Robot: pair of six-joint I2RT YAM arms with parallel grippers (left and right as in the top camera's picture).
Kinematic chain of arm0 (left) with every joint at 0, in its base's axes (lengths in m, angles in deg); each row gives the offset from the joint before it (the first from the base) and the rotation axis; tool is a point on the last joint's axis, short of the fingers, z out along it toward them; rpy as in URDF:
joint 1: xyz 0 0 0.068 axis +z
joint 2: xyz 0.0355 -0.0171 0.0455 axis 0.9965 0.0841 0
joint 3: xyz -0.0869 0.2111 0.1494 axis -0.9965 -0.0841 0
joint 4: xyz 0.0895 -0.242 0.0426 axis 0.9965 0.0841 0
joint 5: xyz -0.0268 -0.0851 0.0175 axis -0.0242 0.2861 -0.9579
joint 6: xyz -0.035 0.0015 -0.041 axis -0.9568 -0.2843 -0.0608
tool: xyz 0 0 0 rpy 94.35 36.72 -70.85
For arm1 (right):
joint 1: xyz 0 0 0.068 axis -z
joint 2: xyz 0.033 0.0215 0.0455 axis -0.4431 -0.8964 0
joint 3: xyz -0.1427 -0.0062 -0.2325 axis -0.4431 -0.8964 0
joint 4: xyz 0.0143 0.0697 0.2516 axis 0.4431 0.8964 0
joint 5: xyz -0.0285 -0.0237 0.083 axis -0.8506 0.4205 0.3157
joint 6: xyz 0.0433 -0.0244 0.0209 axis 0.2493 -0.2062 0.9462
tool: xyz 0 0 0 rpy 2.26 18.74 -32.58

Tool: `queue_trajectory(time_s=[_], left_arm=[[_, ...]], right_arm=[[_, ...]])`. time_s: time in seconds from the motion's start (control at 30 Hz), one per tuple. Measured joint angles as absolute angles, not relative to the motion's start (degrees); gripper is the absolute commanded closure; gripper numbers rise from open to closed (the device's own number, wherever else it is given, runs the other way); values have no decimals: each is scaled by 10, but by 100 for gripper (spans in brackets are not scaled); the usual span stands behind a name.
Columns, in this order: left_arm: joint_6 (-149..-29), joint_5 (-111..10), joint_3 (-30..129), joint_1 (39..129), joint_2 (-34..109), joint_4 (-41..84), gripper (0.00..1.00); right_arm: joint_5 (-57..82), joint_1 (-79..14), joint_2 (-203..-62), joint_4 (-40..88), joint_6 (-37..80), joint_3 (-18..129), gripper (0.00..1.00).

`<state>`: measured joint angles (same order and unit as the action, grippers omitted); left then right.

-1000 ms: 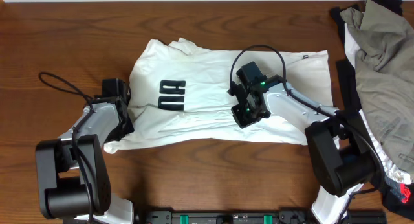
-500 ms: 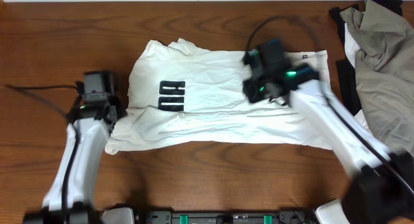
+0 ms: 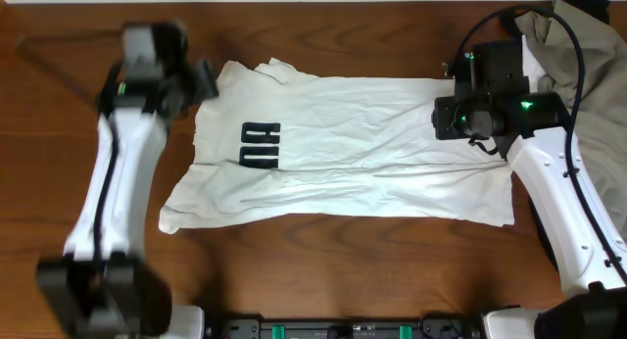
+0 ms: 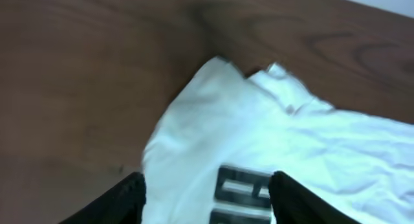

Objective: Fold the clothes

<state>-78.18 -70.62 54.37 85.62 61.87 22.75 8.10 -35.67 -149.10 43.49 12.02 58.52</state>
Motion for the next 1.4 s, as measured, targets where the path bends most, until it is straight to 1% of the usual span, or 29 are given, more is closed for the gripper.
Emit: queue_trajectory(time_s=[0.13,0.23,0.43,0.63,0.67,0.7,0.73,0.77,0.8,0.83,1.0,1.13,1.33,1.4], left_arm=[[-778,-702,668,851,754,241,35],[-773,-700,724,851,845,224,35],[-770,-671,742,851,964,137,35],[-770,-641,742,851,1008,99,36],[-770,-639,742,851,1009,98,41],[-771,-636,742,851,1009,99,50],[-773,-635,742,851,1009,100,62],[-773,-633,742,851,1009,101,79],[-770,-631,742,851,1009,103,90],[-770,-629,742,851,1009,105,94],[-768,-627,743,851,1009,138,94],[-768,-627,743,851,1002,188,94],[-768,-627,743,851,952,259,94],[-768,-627,743,851,931,270,94]], right_arm=[[81,-357,-1491,447,120,585,62],[81,-357,-1491,452,120,585,62],[81,-357,-1491,465,120,585,62],[81,-357,-1491,469,120,585,63],[81,-357,-1491,469,120,585,64],[80,-357,-1491,469,120,585,65],[81,-357,-1491,469,120,585,66],[81,-357,-1491,469,121,585,68],[80,-357,-1491,469,121,585,68],[80,-357,-1491,469,122,585,69],[72,-357,-1491,464,123,585,71],[52,-357,-1498,432,123,585,71],[9,-335,-1545,323,124,585,68],[6,-311,-1581,279,129,585,64]])
